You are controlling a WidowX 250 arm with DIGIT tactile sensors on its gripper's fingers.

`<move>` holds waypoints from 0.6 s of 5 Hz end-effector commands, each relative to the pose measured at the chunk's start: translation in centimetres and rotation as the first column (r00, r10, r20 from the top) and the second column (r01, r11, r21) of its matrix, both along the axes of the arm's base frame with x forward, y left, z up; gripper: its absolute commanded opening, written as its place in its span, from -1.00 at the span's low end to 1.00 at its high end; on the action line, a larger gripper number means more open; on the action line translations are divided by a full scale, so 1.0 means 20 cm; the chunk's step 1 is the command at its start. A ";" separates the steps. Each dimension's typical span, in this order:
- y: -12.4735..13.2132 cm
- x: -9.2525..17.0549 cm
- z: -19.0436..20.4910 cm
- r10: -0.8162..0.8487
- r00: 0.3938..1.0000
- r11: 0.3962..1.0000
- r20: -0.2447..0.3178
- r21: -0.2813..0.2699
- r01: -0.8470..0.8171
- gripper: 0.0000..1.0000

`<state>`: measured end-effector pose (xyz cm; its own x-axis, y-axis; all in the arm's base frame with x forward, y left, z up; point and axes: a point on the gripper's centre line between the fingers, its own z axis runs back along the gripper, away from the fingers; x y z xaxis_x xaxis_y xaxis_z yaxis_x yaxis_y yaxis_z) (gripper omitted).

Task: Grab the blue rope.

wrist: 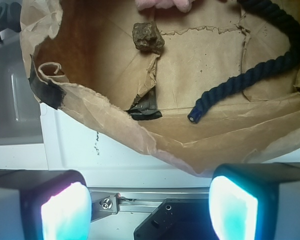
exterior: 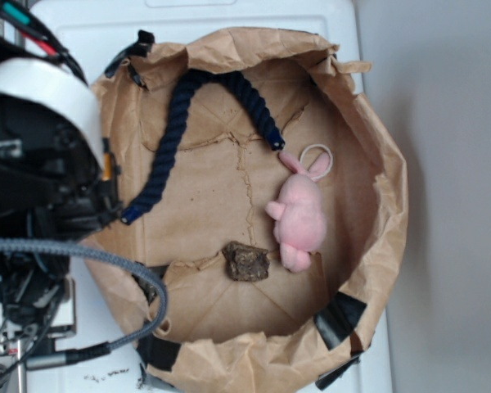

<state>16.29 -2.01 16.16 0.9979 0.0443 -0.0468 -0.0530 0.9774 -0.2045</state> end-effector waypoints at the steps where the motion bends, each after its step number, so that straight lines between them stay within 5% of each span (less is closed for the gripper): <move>1: 0.07 0.13 0.05 0.042 0.999 0.999 0.026 -0.005 -0.042 1.00; 3: 0.17 0.38 -0.01 0.066 0.998 0.998 -0.018 -0.008 -0.066 1.00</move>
